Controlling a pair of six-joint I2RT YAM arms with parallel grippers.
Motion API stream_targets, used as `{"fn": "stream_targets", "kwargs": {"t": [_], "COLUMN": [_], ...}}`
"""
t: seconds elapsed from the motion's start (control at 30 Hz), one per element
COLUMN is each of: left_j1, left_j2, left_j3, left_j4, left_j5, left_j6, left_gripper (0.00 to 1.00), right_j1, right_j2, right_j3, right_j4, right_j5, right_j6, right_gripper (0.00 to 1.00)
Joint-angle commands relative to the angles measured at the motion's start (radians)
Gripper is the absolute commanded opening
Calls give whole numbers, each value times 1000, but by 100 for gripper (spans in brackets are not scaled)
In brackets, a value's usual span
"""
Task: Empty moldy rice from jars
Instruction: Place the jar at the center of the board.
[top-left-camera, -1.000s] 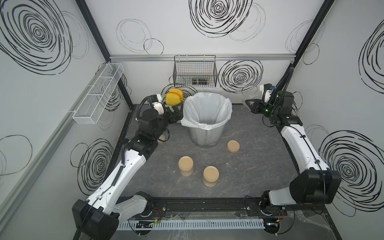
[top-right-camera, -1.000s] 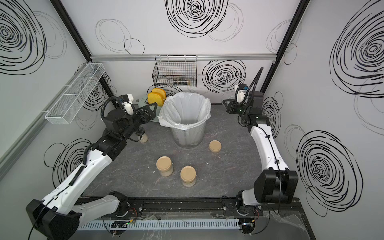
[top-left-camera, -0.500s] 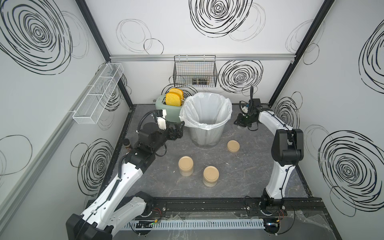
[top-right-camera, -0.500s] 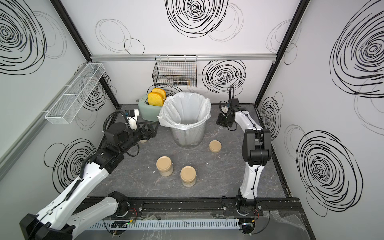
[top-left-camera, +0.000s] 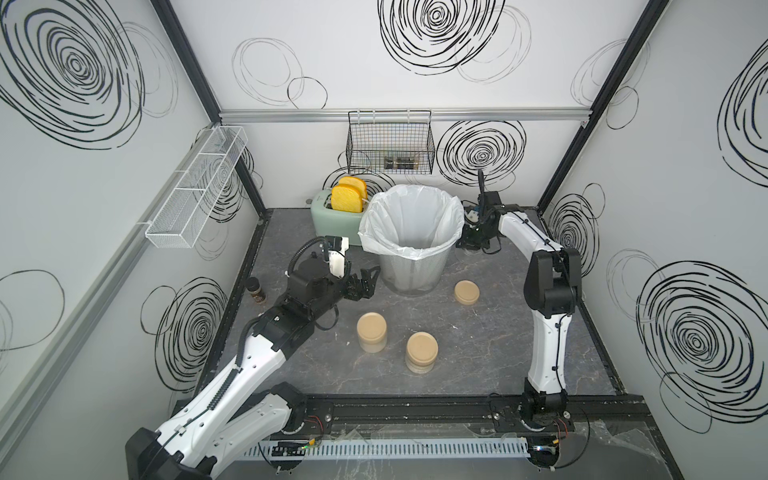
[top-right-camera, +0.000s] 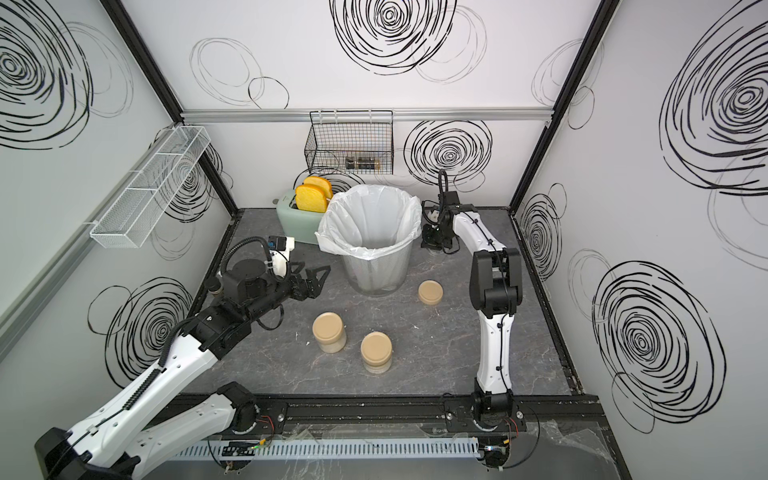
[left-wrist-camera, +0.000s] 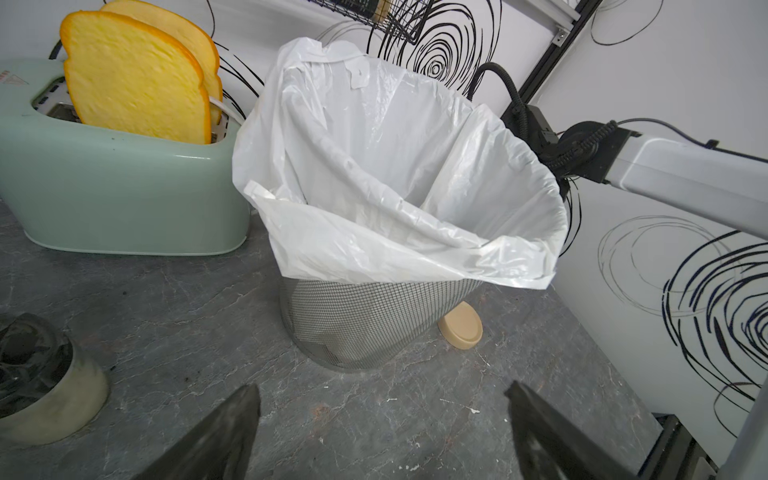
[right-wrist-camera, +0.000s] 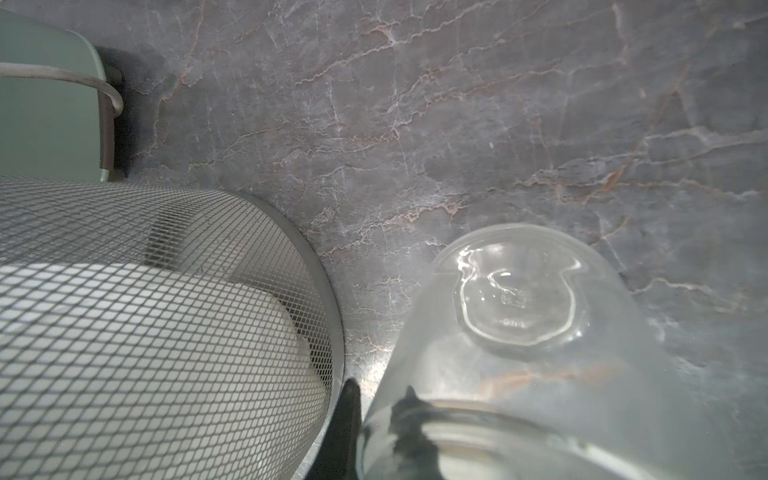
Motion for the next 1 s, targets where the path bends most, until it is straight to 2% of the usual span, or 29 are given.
{"fn": "stream_targets", "kwargs": {"t": [0.0, 0.03, 0.1, 0.2, 0.27, 0.43, 0.67, 0.8, 0.97], "left_j1": [-21, -32, -48, -67, -86, -123, -146, -147, -147], "left_j2": [-8, -1, 21, 42, 37, -11, -128, -145, -103], "left_j3": [-14, -6, 20, 43, 35, -27, -125, -126, -88], "left_j4": [15, 0, -40, -76, -61, 33, 167, 159, 98], "left_j5": [-34, -49, -67, -93, -166, -248, -215, -227, -263], "left_j6": [21, 26, 43, 53, 23, 9, 67, 88, 79], "left_gripper": [96, 96, 96, 96, 96, 96, 96, 96, 96], "right_j1": [-7, -8, -11, -19, -22, -30, -40, -45, -42], "right_j2": [32, 35, 39, 46, 47, 39, -8, -63, -170], "right_j3": [36, 42, 53, 79, 101, 129, 141, 133, 76], "right_j4": [-58, -57, -50, -50, -55, -57, -70, -73, -59], "right_j5": [20, 18, 16, 1, -1, -11, -10, 9, 28], "right_j6": [-27, -28, -23, -18, -18, -21, -29, -29, -29], "right_gripper": [18, 25, 33, 38, 42, 48, 57, 61, 65]}}
